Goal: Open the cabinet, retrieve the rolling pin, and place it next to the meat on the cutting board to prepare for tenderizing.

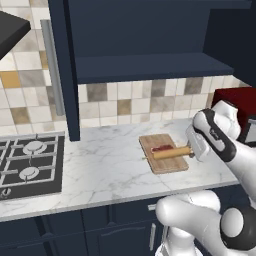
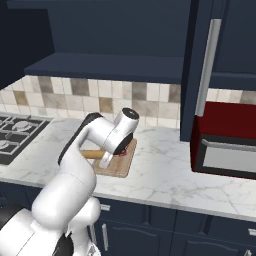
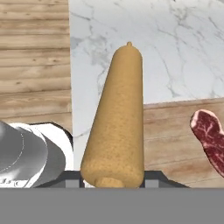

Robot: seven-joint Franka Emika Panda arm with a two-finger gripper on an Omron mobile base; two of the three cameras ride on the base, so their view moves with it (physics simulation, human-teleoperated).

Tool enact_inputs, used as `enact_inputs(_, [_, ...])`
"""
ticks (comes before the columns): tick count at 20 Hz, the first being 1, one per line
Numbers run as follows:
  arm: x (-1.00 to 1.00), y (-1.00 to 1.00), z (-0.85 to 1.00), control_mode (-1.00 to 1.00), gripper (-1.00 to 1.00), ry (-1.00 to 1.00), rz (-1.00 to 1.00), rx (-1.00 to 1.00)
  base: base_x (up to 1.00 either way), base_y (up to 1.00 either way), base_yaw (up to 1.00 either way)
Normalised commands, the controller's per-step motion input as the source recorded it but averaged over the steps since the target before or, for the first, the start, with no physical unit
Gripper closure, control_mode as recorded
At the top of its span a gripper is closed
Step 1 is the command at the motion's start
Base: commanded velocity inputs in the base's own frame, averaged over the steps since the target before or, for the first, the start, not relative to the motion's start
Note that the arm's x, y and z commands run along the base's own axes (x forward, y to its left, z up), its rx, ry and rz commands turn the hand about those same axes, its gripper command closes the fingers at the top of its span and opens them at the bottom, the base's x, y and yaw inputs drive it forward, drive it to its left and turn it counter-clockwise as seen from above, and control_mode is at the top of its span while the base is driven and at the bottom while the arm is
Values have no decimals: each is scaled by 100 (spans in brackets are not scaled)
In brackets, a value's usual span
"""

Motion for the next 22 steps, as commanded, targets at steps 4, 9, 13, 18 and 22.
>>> enact_inputs(4, [32, -6, -39, -100, 100, 0, 12, 0, 0, 0, 0])
enact_inputs(9, [45, -1, -34, -100, 100, 1, 10, 0, 0, 0, 0])
enact_inputs(13, [46, -1, -25, -100, 100, 2, 8, 0, 0, 0, 0])
enact_inputs(18, [40, -8, -27, -100, 100, 1, 7, 1, 0, 0, 0])
enact_inputs(22, [36, -17, -27, -100, 100, 1, 7, 2, 0, 0, 0])
